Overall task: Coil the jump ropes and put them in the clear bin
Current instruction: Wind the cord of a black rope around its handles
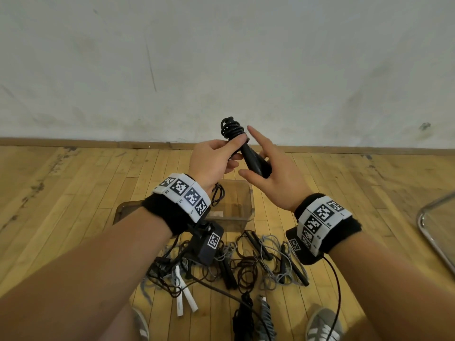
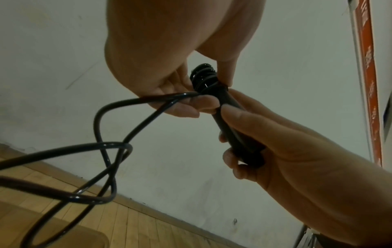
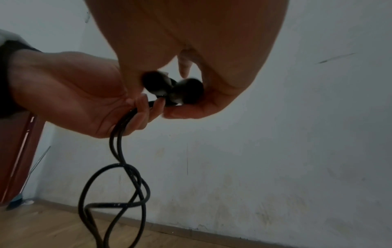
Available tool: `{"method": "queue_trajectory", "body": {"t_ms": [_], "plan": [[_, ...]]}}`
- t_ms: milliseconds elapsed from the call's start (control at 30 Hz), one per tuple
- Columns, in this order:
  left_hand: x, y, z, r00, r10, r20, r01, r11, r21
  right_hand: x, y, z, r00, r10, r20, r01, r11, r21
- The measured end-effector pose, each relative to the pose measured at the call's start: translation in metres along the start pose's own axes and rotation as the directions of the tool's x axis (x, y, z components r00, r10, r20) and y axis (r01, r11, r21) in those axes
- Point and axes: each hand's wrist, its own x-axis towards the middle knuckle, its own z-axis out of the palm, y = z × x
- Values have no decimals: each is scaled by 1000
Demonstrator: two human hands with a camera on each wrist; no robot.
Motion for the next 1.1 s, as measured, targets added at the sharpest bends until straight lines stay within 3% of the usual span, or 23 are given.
{"method": "queue_trajectory", "body": {"t_ms": [100, 200, 300, 367, 433, 567, 667, 733, 800, 867, 967, 1100], "plan": [[1, -1, 0, 998, -25, 65, 29, 998, -60, 0, -4, -5, 989, 145, 5, -142, 959, 245], [1, -5, 1, 991, -28, 128, 40, 995, -94, 0, -7, -6, 939, 325, 116, -338, 799, 497], [2, -6, 1, 982, 22, 186, -12, 998, -55, 0, -8, -9, 941, 310, 138, -334, 776, 535], [5, -7, -1, 980, 81, 183, -94, 994, 63, 0, -11, -14, 949, 291, 119, -308, 788, 533], [7, -9, -3, 971, 137, 195, -183, 953, 240, -1, -11, -18, 955, 279, 103, -292, 812, 506], [7, -10, -8, 956, 193, 222, -287, 775, 563, -3, -9, -18, 962, 263, 68, -267, 872, 411], [8, -10, -8, 960, 213, 184, -281, 706, 650, -3, -7, -16, 968, 252, 6, -240, 917, 318], [9, -9, -8, 962, 232, 142, -264, 672, 692, -2, -3, -15, 974, 218, -65, -205, 965, 165], [9, -7, -7, 973, 206, 103, -220, 698, 681, -2, 1, -15, 977, 176, -119, -179, 984, -20], [10, -5, -8, 983, 156, 94, -181, 784, 594, -3, 0, -16, 977, 158, -140, -177, 976, -130], [10, -5, -9, 987, 106, 122, -144, 918, 370, -3, -2, -17, 974, 154, -167, -190, 955, -226], [7, -6, -7, 979, 63, 195, -111, 961, 252, -2, -1, -18, 966, 149, -212, -205, 939, -275]]}}
